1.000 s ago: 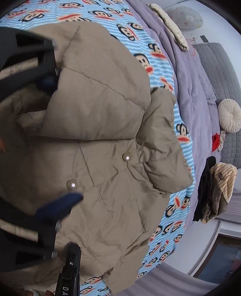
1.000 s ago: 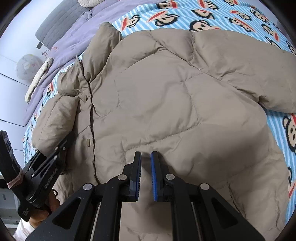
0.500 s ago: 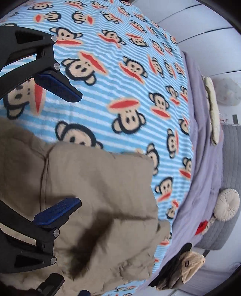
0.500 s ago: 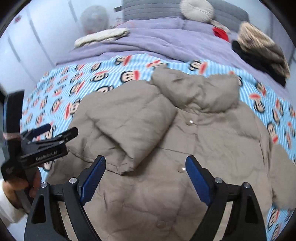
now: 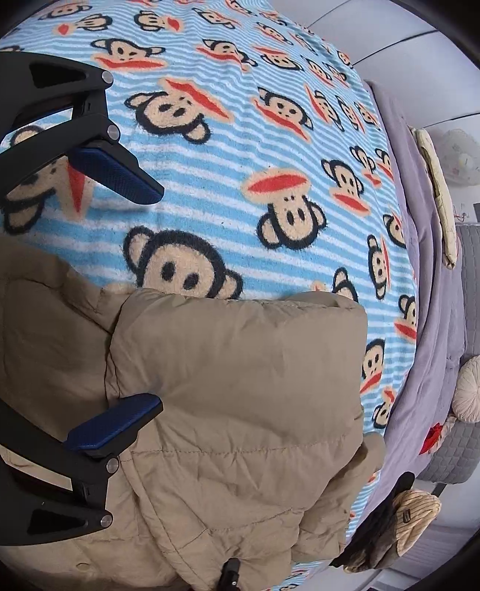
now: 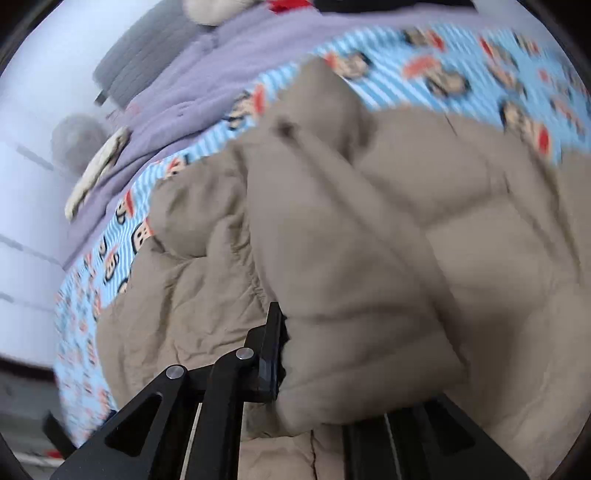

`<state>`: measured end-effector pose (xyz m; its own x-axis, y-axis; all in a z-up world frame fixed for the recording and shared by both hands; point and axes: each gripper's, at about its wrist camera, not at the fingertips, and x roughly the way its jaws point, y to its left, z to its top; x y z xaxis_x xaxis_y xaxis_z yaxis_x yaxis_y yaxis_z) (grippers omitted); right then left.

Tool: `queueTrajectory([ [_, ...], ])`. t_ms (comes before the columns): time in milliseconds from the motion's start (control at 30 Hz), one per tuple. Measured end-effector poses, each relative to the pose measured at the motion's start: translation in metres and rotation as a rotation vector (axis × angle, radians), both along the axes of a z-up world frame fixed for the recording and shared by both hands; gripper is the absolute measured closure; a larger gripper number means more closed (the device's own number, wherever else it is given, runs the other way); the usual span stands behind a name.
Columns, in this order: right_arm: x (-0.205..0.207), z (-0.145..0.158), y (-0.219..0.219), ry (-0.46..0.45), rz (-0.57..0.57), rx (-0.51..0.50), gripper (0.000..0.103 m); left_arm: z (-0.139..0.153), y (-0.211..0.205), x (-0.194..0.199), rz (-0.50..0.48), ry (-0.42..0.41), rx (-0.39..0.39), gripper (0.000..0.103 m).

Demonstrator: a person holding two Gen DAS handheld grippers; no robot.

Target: Fold large clothes

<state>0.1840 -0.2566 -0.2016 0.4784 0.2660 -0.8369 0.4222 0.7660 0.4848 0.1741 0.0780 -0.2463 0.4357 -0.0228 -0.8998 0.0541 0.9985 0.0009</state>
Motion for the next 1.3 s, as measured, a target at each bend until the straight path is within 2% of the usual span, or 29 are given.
queueTrajectory([
  [33, -0.01, -0.018, -0.017, 0.022, -0.056, 0.152, 0.092, 0.001, -0.001, 0.0, -0.005, 0.005, 0.003, 0.0],
  [100, -0.032, -0.033, -0.035, 0.034, -0.151, 0.315, 0.091, 0.012, 0.0, -0.001, -0.008, -0.008, 0.01, 0.0],
  [167, -0.052, -0.021, -0.043, 0.039, -0.183, 0.275, 0.088, 0.034, 0.004, -0.003, -0.002, -0.062, -0.001, 0.0],
  [267, -0.073, 0.02, -0.046, 0.006, -0.176, 0.048, 0.085, 0.061, 0.01, 0.007, 0.016, -0.134, 0.005, 0.0],
  [367, -0.073, 0.041, -0.045, -0.037, -0.102, -0.068, 0.085, 0.07, 0.001, 0.03, 0.019, -0.155, -0.003, 0.0],
  [400, -0.069, 0.038, -0.045, -0.025, -0.084, -0.065, 0.085, 0.07, -0.007, 0.037, 0.013, -0.16, -0.001, 0.0],
  [467, -0.058, 0.023, -0.047, -0.011, -0.075, 0.029, 0.088, 0.069, -0.024, 0.046, -0.009, -0.18, 0.013, 0.0],
  [533, -0.049, 0.01, -0.042, -0.018, -0.052, 0.056, 0.088, 0.062, -0.037, 0.056, -0.015, -0.188, 0.069, 0.0],
  [567, -0.041, 0.005, -0.038, -0.02, -0.031, 0.054, 0.088, 0.056, -0.038, 0.061, -0.004, -0.177, 0.093, 0.0],
  [733, -0.023, -0.021, -0.02, -0.005, 0.036, 0.079, 0.088, 0.011, -0.018, 0.088, 0.064, -0.049, 0.099, 0.0],
  [800, -0.027, -0.015, -0.02, -0.002, 0.032, 0.059, 0.076, 0.005, -0.012, 0.09, 0.075, -0.037, 0.078, 0.0],
  [867, -0.039, 0.0, -0.024, -0.015, 0.007, -0.012, 0.038, 0.004, -0.012, 0.088, 0.069, -0.043, 0.078, 0.0],
  [900, -0.05, 0.011, -0.03, -0.025, -0.022, -0.066, 0.03, 0.005, -0.014, 0.088, 0.062, -0.047, 0.087, 0.0],
  [933, -0.061, 0.023, -0.036, -0.04, -0.062, -0.122, 0.027, 0.005, -0.016, 0.087, 0.057, -0.049, 0.095, 0.0],
  [1000, -0.078, 0.04, -0.05, -0.062, -0.125, -0.169, 0.028, 0.005, -0.017, 0.087, 0.054, -0.051, 0.101, 0.0],
  [1033, -0.083, 0.047, -0.054, -0.084, -0.135, -0.163, 0.039, 0.005, -0.018, 0.087, 0.054, -0.053, 0.102, 0.0],
  [1067, -0.086, 0.052, -0.056, -0.106, -0.122, -0.154, 0.065, 0.005, -0.018, 0.087, 0.054, -0.052, 0.103, 0.0],
  [1133, -0.075, 0.054, -0.046, -0.115, -0.019, -0.155, 0.079, 0.004, -0.018, 0.087, 0.054, -0.05, 0.104, 0.0],
  [1167, -0.064, 0.049, -0.033, -0.101, 0.025, -0.167, 0.084, 0.004, -0.018, 0.087, 0.053, -0.049, 0.108, 0.0],
  [1233, -0.045, 0.025, -0.012, -0.018, 0.1, -0.189, 0.086, 0.004, -0.019, 0.088, 0.047, -0.048, 0.118, 0.0],
  [1300, -0.047, -0.004, -0.008, 0.078, 0.111, -0.192, 0.089, 0.005, -0.019, 0.088, 0.042, -0.043, 0.124, 0.0],
])
